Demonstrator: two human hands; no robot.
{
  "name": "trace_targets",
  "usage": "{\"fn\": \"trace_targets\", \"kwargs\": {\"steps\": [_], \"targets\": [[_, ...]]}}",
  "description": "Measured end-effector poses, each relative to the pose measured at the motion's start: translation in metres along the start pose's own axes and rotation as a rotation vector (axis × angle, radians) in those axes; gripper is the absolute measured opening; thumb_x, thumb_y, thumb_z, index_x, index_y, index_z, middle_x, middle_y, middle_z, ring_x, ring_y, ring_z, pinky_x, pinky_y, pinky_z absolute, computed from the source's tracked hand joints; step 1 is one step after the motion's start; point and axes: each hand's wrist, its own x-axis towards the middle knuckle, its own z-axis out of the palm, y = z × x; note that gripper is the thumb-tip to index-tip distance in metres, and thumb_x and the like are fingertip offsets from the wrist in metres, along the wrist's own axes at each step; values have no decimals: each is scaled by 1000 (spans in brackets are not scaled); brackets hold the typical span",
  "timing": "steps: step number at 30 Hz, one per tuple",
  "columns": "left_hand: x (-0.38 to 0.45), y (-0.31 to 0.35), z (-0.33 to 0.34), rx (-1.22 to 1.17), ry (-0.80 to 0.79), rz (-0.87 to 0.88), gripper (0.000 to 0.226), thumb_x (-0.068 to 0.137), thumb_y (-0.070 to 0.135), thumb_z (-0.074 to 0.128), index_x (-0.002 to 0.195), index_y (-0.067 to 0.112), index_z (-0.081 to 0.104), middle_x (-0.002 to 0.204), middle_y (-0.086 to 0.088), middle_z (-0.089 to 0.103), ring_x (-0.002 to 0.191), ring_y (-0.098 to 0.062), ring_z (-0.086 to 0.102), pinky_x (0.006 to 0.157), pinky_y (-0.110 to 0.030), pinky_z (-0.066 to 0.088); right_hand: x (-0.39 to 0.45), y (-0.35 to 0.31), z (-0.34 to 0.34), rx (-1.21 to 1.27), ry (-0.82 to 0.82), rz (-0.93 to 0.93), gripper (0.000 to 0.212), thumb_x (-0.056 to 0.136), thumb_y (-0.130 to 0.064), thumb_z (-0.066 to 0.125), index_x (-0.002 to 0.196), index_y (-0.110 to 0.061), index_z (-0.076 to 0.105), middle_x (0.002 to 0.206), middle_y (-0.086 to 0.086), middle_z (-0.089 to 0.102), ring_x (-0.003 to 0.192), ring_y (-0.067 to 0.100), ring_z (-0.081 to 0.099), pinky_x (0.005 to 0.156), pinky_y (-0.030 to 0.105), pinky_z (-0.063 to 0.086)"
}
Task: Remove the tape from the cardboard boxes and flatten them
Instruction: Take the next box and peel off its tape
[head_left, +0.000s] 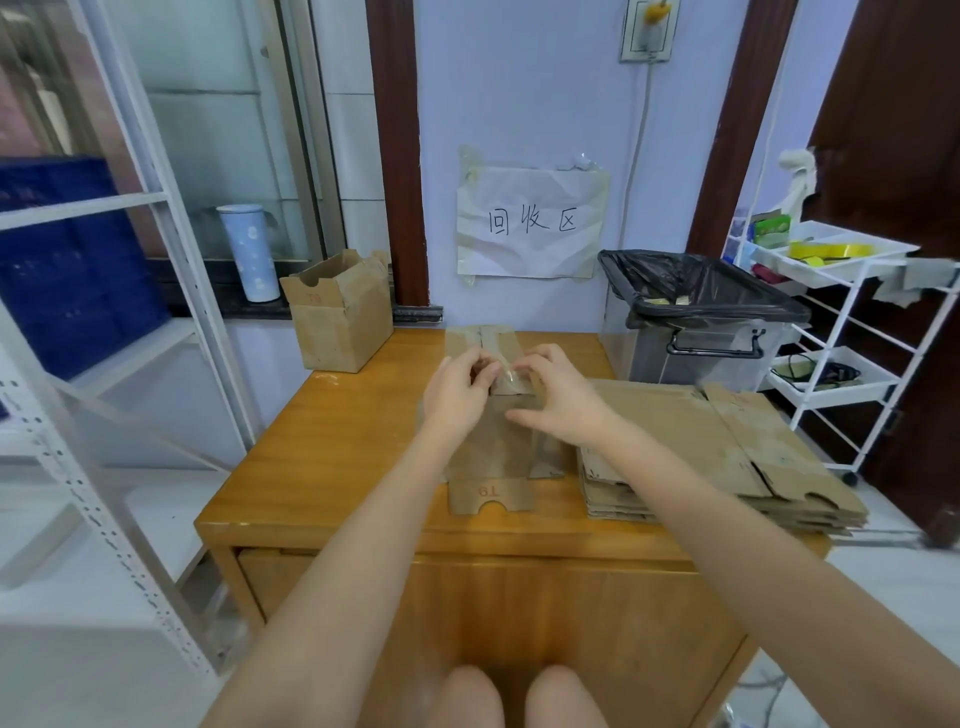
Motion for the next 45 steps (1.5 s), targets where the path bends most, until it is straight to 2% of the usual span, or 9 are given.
{"fn": "trace_targets", "kwargs": {"steps": [2,5,8,19,26,28,32,38,45], "targets": [[-1,1,0,2,20,22,19,96,37,49,77,37,52,86,12,61,89,-11,53,69,-33,45,-2,0,12,-11,106,126,83,73,-41,79,138,-8,39,135,8,42,118,21,49,99,39,45],[-2,-1,0,6,31,59,14,97,36,50,82,35,53,87,10,60,89,-10,49,67,-31,39,-2,3,16,50,159,201,66,73,-43,79,123,-9,52,113,6,60,100,20,59,86,37,51],[2,-8,2,2,42,55,12,95,41,50,84,38,52,89,7,62,85,-12,53,66,-31,40,-2,2,15,60,148,180,53,77,-38,77,116,-6,60,103,8,66,91,23,63,84,39,52],[6,-8,7,-21,58,41,12,94,41,52,86,34,58,86,7,64,83,-14,56,67,-32,44,-2,4,13,-34,99,105,40,93,-25,61,125,0,56,114,17,65,103,31,61,91,43,49],[6,-7,5,-38,37,48,11,95,39,53,87,35,58,87,7,63,86,-14,56,68,-31,44,-2,12,6,-127,-12,14,32,98,-14,48,128,-4,53,112,14,64,100,29,61,78,28,46],[6,-7,4,-39,31,49,11,94,40,52,86,37,57,88,6,63,86,-15,57,70,-33,46,-5,12,2,-140,-62,-6,38,97,-19,51,132,-6,50,111,12,65,101,29,62,82,33,50],[6,-8,5,-32,16,40,10,94,43,52,88,36,58,92,3,63,85,-16,58,73,-35,48,-9,7,6,-219,-50,40,77,84,-45,68,143,-6,38,114,11,64,104,26,61,89,40,52],[5,-5,1,-53,4,48,10,95,38,53,88,32,59,88,5,63,88,-17,56,76,-37,49,-1,11,5,-277,-81,32,42,97,-17,52,136,-4,43,110,15,66,101,31,61,84,43,52],[2,0,-1,-46,-7,39,11,96,34,53,87,30,59,85,6,60,87,-18,54,72,-35,45,1,15,-10,-400,-169,-71,42,99,-16,46,140,-6,40,111,14,67,99,30,62,84,43,51]]}}
